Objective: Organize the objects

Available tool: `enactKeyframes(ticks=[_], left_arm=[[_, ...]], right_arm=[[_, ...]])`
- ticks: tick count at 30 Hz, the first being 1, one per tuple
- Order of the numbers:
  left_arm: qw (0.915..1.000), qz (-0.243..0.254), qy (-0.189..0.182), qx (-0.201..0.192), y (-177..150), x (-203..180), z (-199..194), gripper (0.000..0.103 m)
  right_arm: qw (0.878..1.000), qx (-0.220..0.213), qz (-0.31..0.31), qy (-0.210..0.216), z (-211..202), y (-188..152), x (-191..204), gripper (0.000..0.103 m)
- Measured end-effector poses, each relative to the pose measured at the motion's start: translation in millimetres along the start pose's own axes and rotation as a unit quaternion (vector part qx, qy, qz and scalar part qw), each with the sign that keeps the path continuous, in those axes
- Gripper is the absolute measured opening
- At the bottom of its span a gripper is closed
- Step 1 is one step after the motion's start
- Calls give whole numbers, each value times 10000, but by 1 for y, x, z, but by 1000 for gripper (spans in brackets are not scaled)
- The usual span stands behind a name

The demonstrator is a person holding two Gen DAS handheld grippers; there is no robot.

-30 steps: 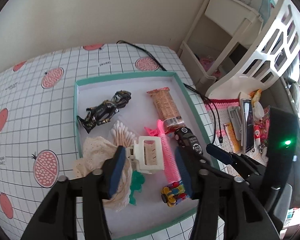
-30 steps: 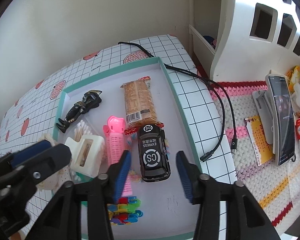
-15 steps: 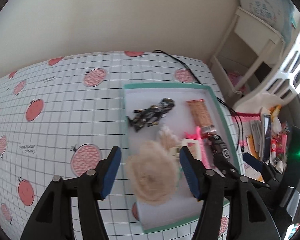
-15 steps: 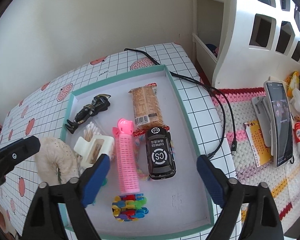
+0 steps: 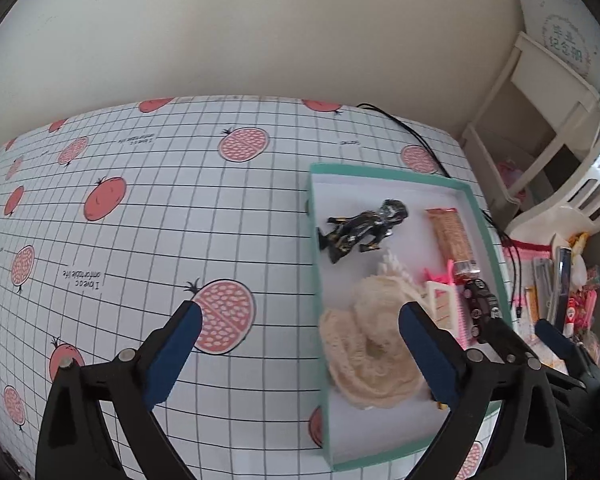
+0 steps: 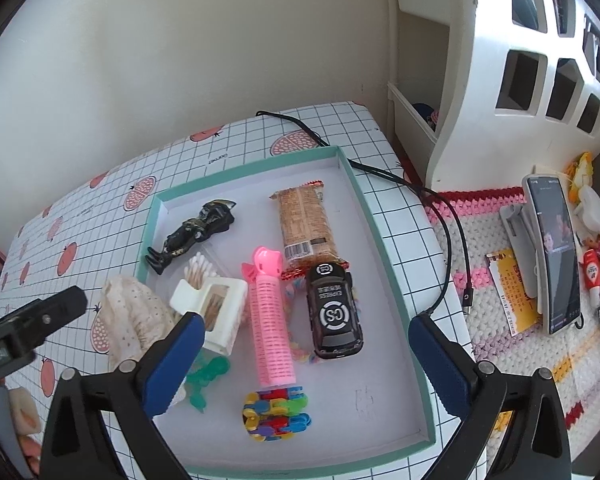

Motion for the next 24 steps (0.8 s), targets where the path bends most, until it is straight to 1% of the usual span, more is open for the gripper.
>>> enactKeyframes(ticks=[3,6,10,15,19,22,24], left_arm=[[9999,-140,82,-31,-4,10,0,99],[9997,-263,-2,-12,-9,16,0,99],[9999,-88,72,-106,-15,17,-7,99],[9997,-123,-60,-186,-24,22,-20,99],[9995,-147,11,-295,-30,29,-34,99],[9987,-339,-99,-356,-37,37,-43,99],[9983,-454,-108,-352,-42,42,-49,99]], right_arm=[[10000,-50,-58,-1,-4,-2,6,103],[9999,-99,-114,7,-10,-5,12,103],[9998,-118,-183,-16,-19,-13,18,103],[9998,-139,-143,11,-32,-25,22,103],[9999,-115,-117,55,-42,-37,26,103],[9998,-120,-142,92,-50,-45,29,103],[9997,-119,-156,113,-56,-52,31,103]])
Point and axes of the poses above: each gripper's, at about its wrist camera, not at the fingertips, and z roughly the way its jaws point, x to its left, y to its top, the point moved 4 cm from there along z, roughly the way its jaws point, and after that the axes turned 13 degrees about -y, right-handed, at the moved point
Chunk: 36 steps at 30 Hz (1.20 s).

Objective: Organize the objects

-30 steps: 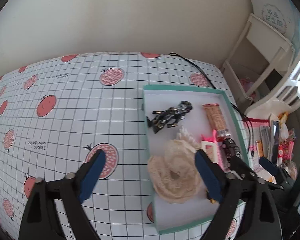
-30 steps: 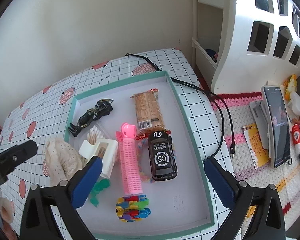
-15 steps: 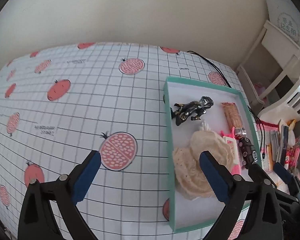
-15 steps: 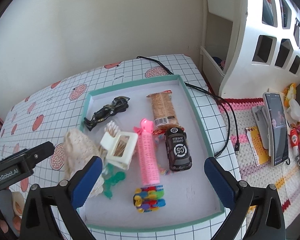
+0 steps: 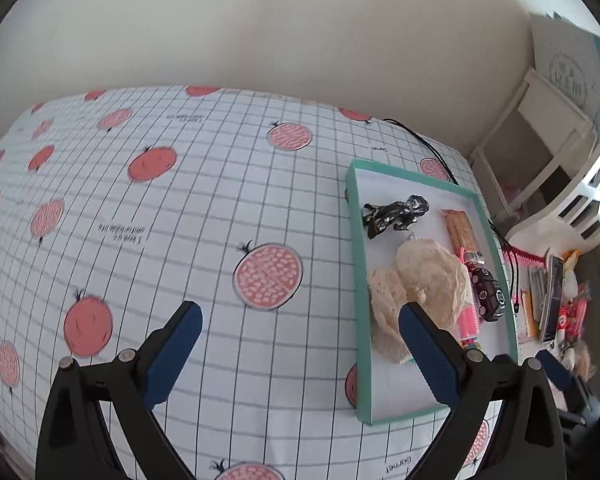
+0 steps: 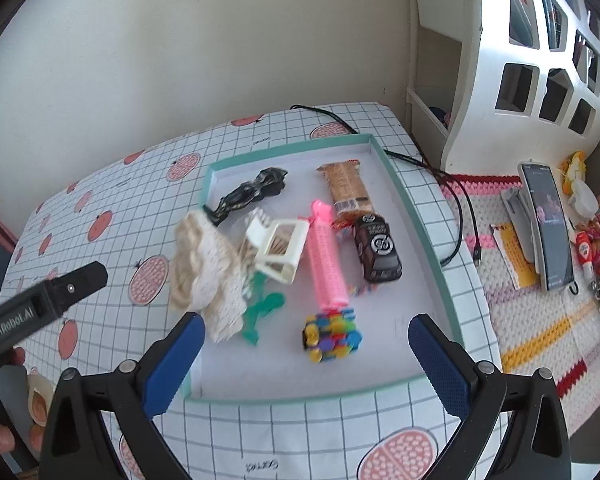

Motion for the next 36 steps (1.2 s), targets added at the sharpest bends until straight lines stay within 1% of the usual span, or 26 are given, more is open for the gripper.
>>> enactKeyframes(ticks=[5,8,14,20,25,36], left_arm=[[9993,123,363,-22,-16,7,-18,99],[9991,110,404,-7,-26,10,-26,99],[9981,81,614,39,-44,17,-38,99],[9959,299,820,236,-60,15,-39,99],[9947,345,914,324,-68,19,-41,99],[9938,289,967,460,-81,24,-42,99]], right_arm=[[10000,32,0,52,-10,-15,3,103],[10000,1,-19,32,-17,-22,4,103],[9999,112,-35,51,-21,-39,4,103],[9999,45,-108,-60,-30,-48,1,103],[9999,69,-144,-56,-34,-55,1,103],[9996,111,-245,-41,-34,-72,5,103]])
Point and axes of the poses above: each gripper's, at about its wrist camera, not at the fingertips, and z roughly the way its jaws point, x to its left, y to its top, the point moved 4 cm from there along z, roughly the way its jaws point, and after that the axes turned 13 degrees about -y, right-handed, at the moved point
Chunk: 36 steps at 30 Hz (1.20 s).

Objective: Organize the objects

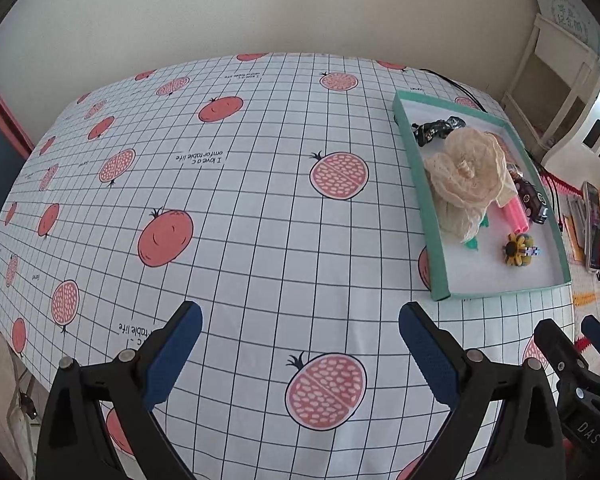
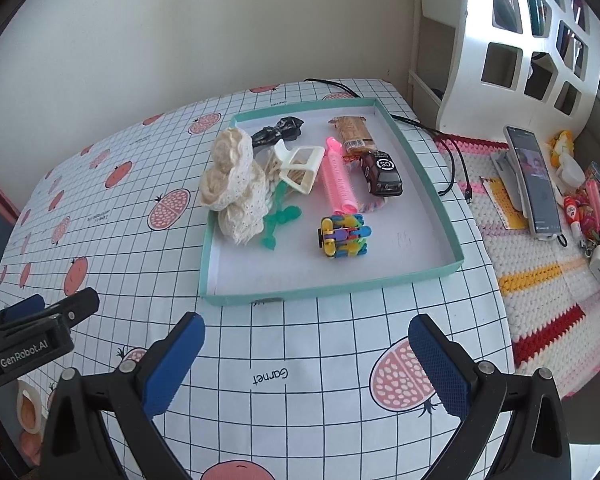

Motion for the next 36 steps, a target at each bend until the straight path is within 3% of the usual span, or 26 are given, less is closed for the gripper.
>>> enactKeyframes(ticks=[36], left_arm=[[9997,-68,-19,242,-14,9,18,99]], right_arm=[[9999,-20,-107,-43,3,0,7,103]])
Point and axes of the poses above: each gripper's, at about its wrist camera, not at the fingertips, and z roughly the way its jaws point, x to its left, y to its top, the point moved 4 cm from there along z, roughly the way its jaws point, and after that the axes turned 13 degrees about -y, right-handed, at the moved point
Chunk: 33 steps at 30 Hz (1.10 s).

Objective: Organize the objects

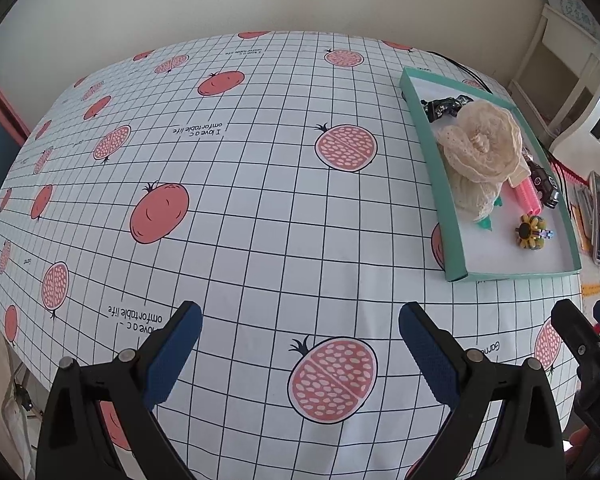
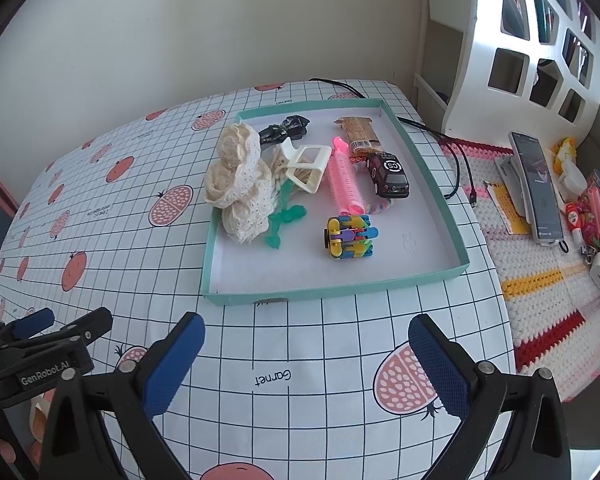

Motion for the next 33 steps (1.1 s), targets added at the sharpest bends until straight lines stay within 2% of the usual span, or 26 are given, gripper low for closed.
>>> enactKeyframes(ticks=[33], left_arm=[[9999,-118,30,-63,2,12,0,99]], right_arm=[[10000,82,28,-19,6,1,-3,103]])
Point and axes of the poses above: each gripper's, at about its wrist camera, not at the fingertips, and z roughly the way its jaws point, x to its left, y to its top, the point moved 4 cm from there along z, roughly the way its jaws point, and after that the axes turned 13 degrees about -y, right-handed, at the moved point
